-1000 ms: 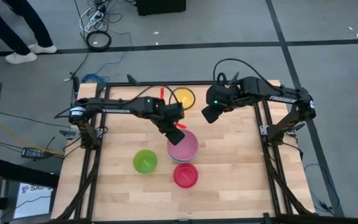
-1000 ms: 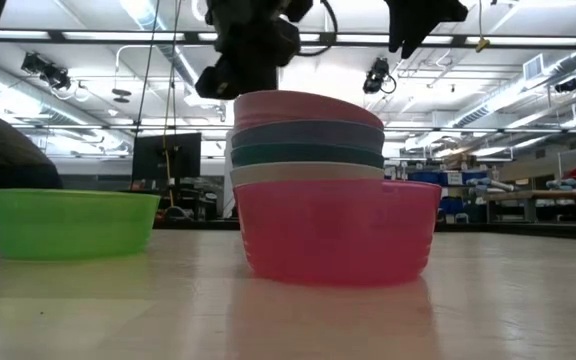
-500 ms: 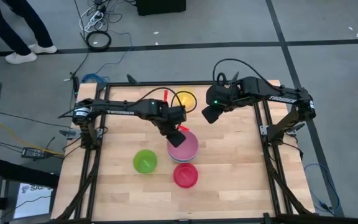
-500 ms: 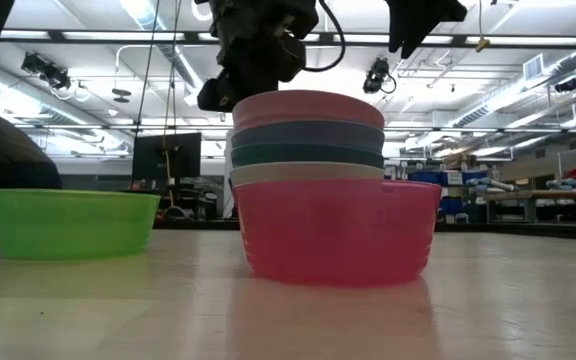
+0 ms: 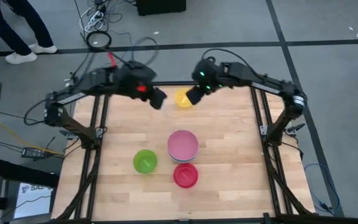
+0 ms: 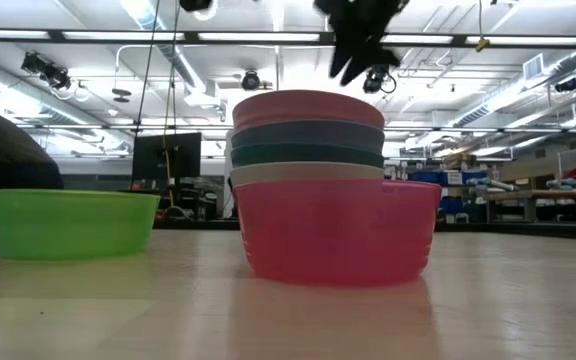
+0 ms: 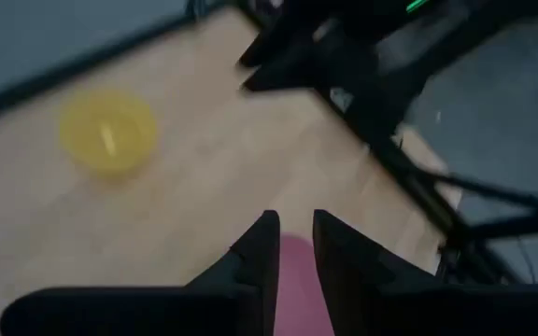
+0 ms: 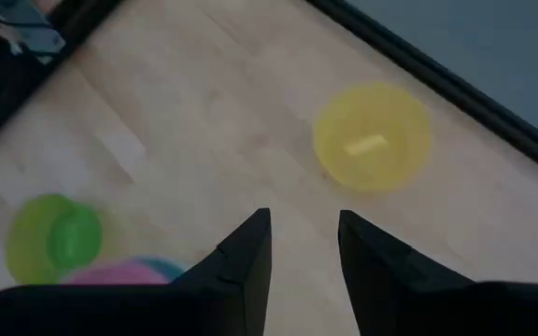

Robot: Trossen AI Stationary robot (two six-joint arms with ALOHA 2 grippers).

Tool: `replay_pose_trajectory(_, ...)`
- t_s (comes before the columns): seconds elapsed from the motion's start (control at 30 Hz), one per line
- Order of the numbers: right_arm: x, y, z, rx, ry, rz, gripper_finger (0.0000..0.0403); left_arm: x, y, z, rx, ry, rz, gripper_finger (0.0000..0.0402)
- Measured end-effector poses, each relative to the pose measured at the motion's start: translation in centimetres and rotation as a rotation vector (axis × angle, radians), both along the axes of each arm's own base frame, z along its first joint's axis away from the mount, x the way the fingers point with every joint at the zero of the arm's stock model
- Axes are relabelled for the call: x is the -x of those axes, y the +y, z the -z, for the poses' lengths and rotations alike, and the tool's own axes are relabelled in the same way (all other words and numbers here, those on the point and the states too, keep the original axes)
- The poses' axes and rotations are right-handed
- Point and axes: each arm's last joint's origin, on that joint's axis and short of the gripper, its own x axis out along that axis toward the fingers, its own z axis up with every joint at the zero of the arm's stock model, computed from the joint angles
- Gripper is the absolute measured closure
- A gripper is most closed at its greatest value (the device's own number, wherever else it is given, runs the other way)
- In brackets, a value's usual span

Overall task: Nest bowls inside each other
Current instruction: Stack the small yellow bowl on top of the pink bowl

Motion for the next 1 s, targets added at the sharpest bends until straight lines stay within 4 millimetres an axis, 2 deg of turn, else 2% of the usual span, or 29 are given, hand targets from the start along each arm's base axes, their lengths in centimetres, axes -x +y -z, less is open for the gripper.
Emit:
replay_pose_trajectory(0.13, -1.9, -3.7, 3.5, -0.117, 0.019, -0.034, 0.0288, 2.1, 0.1, -1.5, -0.055, -0.051, -0.069, 0.0325)
replay_pose_trajectory(0.23, -3.1, -5.4, 6.1, -0.182, 0.055, -0.073, 0.0287, 3.0, 0.1, -2.0, -0.079, -0.063, -0.105, 0.0325)
replay_pose_trajectory(0.43, -5.4, -6.8, 9.5, -0.177, 0.048, -0.17, 0.0277, 3.1, 0.3, -2.0, -0.085, -0.055, -0.121, 0.0325)
replay_pose_trajectory(0.57, -6.2, -7.2, 11.7, -0.152, 0.113, -0.238, 0.0264, 3.1, 0.3, -1.8, -0.081, -0.042, -0.122, 0.0325)
replay_pose_trajectory(0.73, -6.7, -7.7, 13.5, -0.064, 0.192, -0.298, 0.0239, 3.2, 0.3, -1.6, -0.073, -0.008, -0.123, 0.0325)
replay_pose_trajectory(0.87, -7.1, -8.0, 13.8, -0.002, 0.203, -0.313, 0.021, 3.3, 0.2, -1.4, -0.055, 0.008, -0.135, 0.0325)
replay_pose_trajectory(1.0, -7.1, -7.9, 14.0, -0.012, 0.199, -0.333, 0.0187, 3.4, 0.3, -1.3, -0.054, 0.018, -0.141, 0.0325)
